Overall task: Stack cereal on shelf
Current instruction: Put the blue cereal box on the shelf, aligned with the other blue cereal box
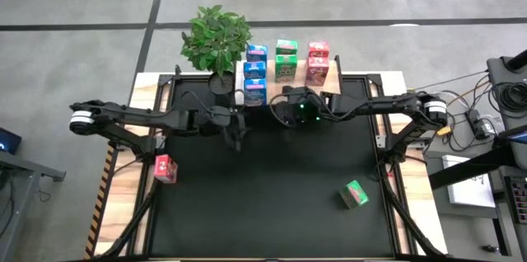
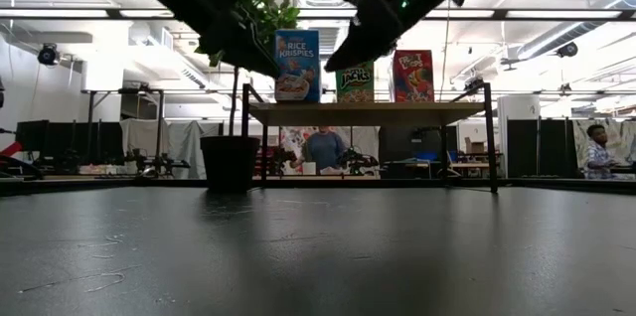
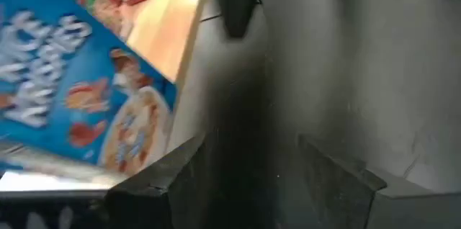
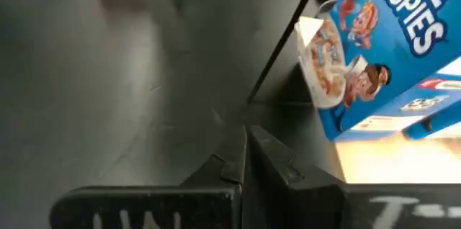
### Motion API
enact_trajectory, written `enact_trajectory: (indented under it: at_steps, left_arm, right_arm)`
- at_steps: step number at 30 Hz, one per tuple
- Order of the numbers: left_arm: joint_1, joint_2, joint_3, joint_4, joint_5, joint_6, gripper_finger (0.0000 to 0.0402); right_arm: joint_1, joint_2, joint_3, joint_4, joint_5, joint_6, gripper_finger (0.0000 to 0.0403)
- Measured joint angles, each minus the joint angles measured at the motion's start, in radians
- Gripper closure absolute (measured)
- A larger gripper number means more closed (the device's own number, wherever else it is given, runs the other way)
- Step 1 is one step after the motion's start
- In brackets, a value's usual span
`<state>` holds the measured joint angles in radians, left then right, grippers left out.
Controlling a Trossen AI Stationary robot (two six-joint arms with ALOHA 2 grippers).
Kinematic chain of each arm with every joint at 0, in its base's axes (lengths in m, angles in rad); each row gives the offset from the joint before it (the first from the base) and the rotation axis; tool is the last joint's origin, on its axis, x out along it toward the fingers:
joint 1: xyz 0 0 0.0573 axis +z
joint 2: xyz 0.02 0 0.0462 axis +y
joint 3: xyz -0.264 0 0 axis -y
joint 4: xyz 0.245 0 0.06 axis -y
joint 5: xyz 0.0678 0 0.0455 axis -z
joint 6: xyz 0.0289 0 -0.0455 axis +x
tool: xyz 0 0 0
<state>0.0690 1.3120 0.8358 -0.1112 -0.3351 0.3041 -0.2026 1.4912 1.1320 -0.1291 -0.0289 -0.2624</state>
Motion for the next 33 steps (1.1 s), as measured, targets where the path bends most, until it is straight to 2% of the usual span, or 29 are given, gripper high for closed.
enact_trajectory:
  at_steps: [7,16,22,33]
  left_arm:
    - [0.067,0.056,-0.003,0.077,-0.023,0.035,0.0261]
    - [0.112,0.066,0.0,0.083,-0.023,0.02,0.0325]
    - [0.115,0.064,0.001,0.091,-0.022,0.02,0.034]
    - [0.14,0.064,0.001,0.113,-0.023,0.024,0.0343]
  right_arm:
    - [-0.021,0.064,-0.039,0.223,0.003,-0.046,0.0394]
    - [-0.056,0.096,-0.027,0.244,0.006,-0.057,0.0394]
    - [-0.068,0.096,-0.027,0.241,0.032,-0.064,0.0394]
    - [-0.076,0.096,-0.027,0.256,0.032,-0.079,0.0394]
